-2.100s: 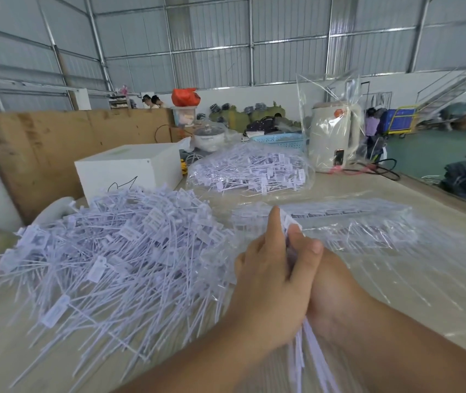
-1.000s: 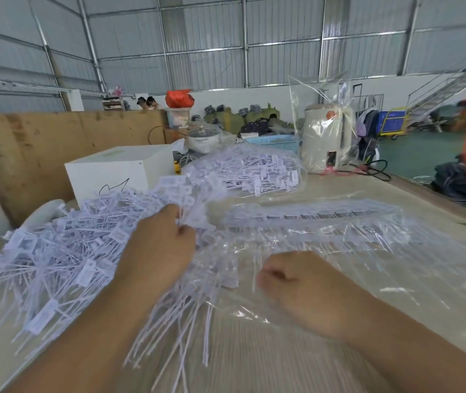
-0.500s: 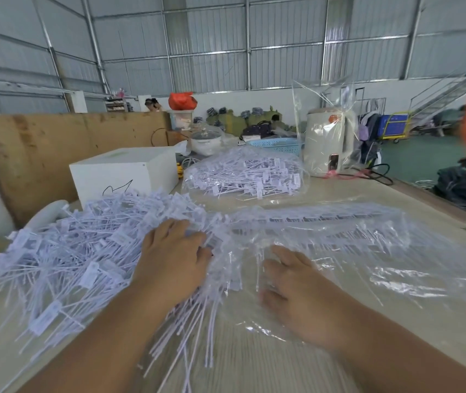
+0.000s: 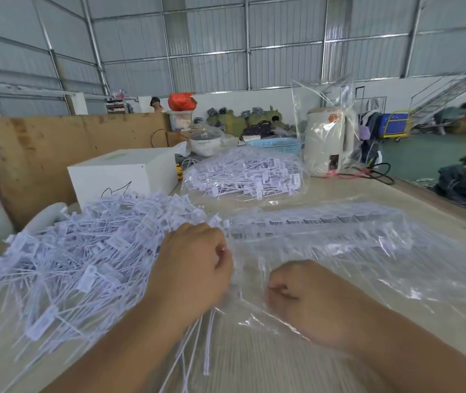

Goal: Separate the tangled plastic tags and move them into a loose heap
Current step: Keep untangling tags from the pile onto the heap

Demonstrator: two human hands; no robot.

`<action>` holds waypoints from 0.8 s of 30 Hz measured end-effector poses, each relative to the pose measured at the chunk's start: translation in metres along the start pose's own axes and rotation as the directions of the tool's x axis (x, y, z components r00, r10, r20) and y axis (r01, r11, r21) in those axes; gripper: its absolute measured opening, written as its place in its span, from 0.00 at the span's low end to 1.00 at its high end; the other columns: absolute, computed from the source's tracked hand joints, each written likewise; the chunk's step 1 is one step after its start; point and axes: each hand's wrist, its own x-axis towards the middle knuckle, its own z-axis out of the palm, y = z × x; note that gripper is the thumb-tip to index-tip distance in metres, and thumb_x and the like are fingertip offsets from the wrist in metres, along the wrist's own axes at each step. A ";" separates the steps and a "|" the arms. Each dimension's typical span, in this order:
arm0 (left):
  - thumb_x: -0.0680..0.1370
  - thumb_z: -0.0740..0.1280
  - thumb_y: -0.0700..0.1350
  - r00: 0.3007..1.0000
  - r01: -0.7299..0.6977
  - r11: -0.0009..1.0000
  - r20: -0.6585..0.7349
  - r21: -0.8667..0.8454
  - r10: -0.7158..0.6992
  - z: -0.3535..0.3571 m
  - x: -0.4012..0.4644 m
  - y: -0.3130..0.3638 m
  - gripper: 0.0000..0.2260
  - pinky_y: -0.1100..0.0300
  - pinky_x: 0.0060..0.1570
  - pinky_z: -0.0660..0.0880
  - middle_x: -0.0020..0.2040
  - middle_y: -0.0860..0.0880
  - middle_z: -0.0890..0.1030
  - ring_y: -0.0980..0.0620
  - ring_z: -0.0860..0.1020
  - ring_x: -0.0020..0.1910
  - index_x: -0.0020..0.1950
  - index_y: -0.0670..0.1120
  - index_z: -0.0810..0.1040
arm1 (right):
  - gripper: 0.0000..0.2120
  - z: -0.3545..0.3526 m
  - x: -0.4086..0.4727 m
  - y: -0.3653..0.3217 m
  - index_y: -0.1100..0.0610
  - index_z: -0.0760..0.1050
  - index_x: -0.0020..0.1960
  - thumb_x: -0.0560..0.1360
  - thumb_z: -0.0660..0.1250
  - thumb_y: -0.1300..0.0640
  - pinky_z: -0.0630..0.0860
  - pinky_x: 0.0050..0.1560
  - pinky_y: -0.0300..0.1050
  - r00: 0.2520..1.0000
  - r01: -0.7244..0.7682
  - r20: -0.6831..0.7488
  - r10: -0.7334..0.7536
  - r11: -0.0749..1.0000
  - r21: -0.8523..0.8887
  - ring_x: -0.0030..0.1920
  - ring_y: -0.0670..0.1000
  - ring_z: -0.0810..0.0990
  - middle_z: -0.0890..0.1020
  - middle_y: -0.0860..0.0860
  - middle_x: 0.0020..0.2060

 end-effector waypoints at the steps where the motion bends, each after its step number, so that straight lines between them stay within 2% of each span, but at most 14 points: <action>1: 0.76 0.64 0.47 0.998 0.055 0.993 -0.026 -0.107 -0.058 -0.001 0.000 -0.001 0.10 0.53 0.41 0.73 0.33 0.53 0.77 0.50 0.76 0.37 0.35 0.48 0.74 | 0.12 0.000 0.002 0.001 0.54 0.76 0.43 0.79 0.60 0.50 0.76 0.49 0.47 0.999 0.009 -0.043 -0.009 1.000 -0.013 0.45 0.48 0.77 0.76 0.47 0.43; 2: 0.76 0.62 0.48 0.992 0.108 0.972 -0.035 -0.209 -0.118 -0.003 0.000 -0.001 0.12 0.54 0.36 0.72 0.29 0.52 0.74 0.51 0.74 0.32 0.34 0.47 0.72 | 0.10 0.000 0.005 0.002 0.54 0.78 0.49 0.80 0.60 0.51 0.74 0.55 0.47 0.996 0.021 -0.087 -0.025 0.999 -0.048 0.52 0.49 0.75 0.76 0.48 0.50; 4: 0.76 0.58 0.52 0.985 0.133 0.940 -0.061 -0.316 -0.159 -0.006 -0.001 0.003 0.16 0.53 0.33 0.71 0.26 0.50 0.73 0.49 0.75 0.30 0.32 0.45 0.68 | 0.14 0.002 0.011 0.006 0.56 0.76 0.62 0.80 0.60 0.52 0.66 0.67 0.43 0.984 0.021 -0.172 -0.041 0.993 -0.117 0.66 0.49 0.67 0.71 0.49 0.63; 6: 0.78 0.57 0.55 0.982 0.103 0.923 -0.107 -0.370 -0.153 -0.008 -0.002 0.008 0.19 0.49 0.34 0.72 0.26 0.48 0.73 0.48 0.75 0.30 0.31 0.46 0.66 | 0.20 0.003 0.016 0.006 0.55 0.70 0.69 0.79 0.59 0.51 0.60 0.72 0.44 0.965 0.008 -0.256 -0.049 0.987 -0.158 0.72 0.49 0.59 0.64 0.48 0.72; 8: 0.80 0.56 0.56 0.975 0.079 0.909 -0.156 -0.410 -0.155 -0.011 -0.001 0.010 0.21 0.49 0.34 0.71 0.25 0.49 0.70 0.49 0.72 0.28 0.30 0.46 0.65 | 0.22 0.005 0.019 0.006 0.53 0.67 0.72 0.79 0.58 0.50 0.58 0.73 0.44 0.953 0.005 -0.299 -0.057 0.985 -0.172 0.74 0.50 0.57 0.62 0.49 0.74; 10: 0.82 0.56 0.58 0.971 0.065 0.896 -0.178 -0.440 -0.158 -0.012 -0.001 0.010 0.24 0.46 0.35 0.73 0.26 0.46 0.72 0.46 0.73 0.29 0.31 0.44 0.67 | 0.24 0.009 0.021 0.009 0.53 0.63 0.74 0.80 0.57 0.47 0.59 0.74 0.46 0.966 -0.004 -0.257 -0.041 0.985 -0.171 0.74 0.51 0.58 0.64 0.50 0.74; 12: 0.80 0.54 0.61 0.969 0.063 0.886 -0.184 -0.459 -0.164 -0.012 -0.001 0.010 0.26 0.47 0.35 0.72 0.27 0.45 0.73 0.47 0.73 0.29 0.31 0.44 0.68 | 0.21 0.013 0.021 0.012 0.53 0.65 0.71 0.81 0.56 0.45 0.60 0.73 0.50 0.992 -0.009 -0.123 -0.010 0.989 -0.149 0.72 0.52 0.63 0.68 0.49 0.70; 14: 0.79 0.52 0.65 0.974 0.073 0.882 -0.157 -0.465 -0.163 -0.011 -0.002 0.009 0.28 0.51 0.34 0.71 0.26 0.46 0.72 0.50 0.71 0.27 0.30 0.45 0.67 | 0.13 0.016 0.019 0.012 0.51 0.68 0.56 0.82 0.54 0.43 0.65 0.68 0.52 0.999 0.017 0.036 -0.009 0.978 -0.208 0.62 0.50 0.70 0.73 0.47 0.56; 15: 0.77 0.51 0.66 0.977 0.075 0.887 -0.144 -0.456 -0.157 -0.011 -0.002 0.010 0.28 0.55 0.32 0.69 0.25 0.47 0.70 0.51 0.70 0.26 0.29 0.46 0.65 | 0.13 0.017 0.018 0.011 0.51 0.68 0.50 0.82 0.53 0.42 0.67 0.64 0.51 0.997 0.021 0.071 -0.004 0.972 -0.235 0.56 0.51 0.73 0.72 0.46 0.50; 17: 0.75 0.51 0.67 0.982 0.083 0.903 -0.120 -0.420 -0.146 -0.009 -0.003 0.009 0.26 0.57 0.30 0.67 0.24 0.51 0.68 0.53 0.68 0.25 0.28 0.48 0.63 | 0.16 0.016 0.017 0.006 0.51 0.69 0.43 0.81 0.53 0.42 0.71 0.51 0.47 1.000 -0.018 0.011 0.021 0.979 -0.202 0.46 0.51 0.75 0.73 0.46 0.42; 19: 0.75 0.54 0.65 0.986 0.080 0.908 -0.101 -0.411 -0.132 -0.007 -0.002 0.009 0.24 0.56 0.30 0.68 0.24 0.53 0.68 0.54 0.66 0.25 0.28 0.48 0.62 | 0.16 0.014 0.018 0.005 0.51 0.70 0.40 0.81 0.54 0.44 0.70 0.45 0.45 0.991 -0.035 -0.136 0.011 0.983 -0.181 0.42 0.51 0.76 0.75 0.46 0.39; 21: 0.75 0.55 0.65 0.989 0.062 0.898 -0.092 -0.435 -0.113 -0.006 -0.002 0.010 0.24 0.61 0.28 0.64 0.24 0.53 0.67 0.55 0.66 0.25 0.28 0.48 0.61 | 0.13 0.016 0.020 0.006 0.50 0.69 0.43 0.80 0.53 0.45 0.71 0.48 0.46 0.974 -0.027 -0.226 -0.018 0.981 -0.193 0.44 0.52 0.77 0.77 0.47 0.40; 24: 0.76 0.57 0.63 0.992 0.063 0.882 -0.066 -0.468 -0.105 -0.004 -0.002 0.010 0.24 0.62 0.28 0.63 0.24 0.53 0.66 0.56 0.66 0.25 0.29 0.46 0.63 | 0.15 0.018 0.025 0.010 0.50 0.72 0.56 0.80 0.52 0.42 0.69 0.60 0.50 0.978 -0.056 -0.207 -0.002 0.960 -0.273 0.57 0.55 0.76 0.79 0.48 0.53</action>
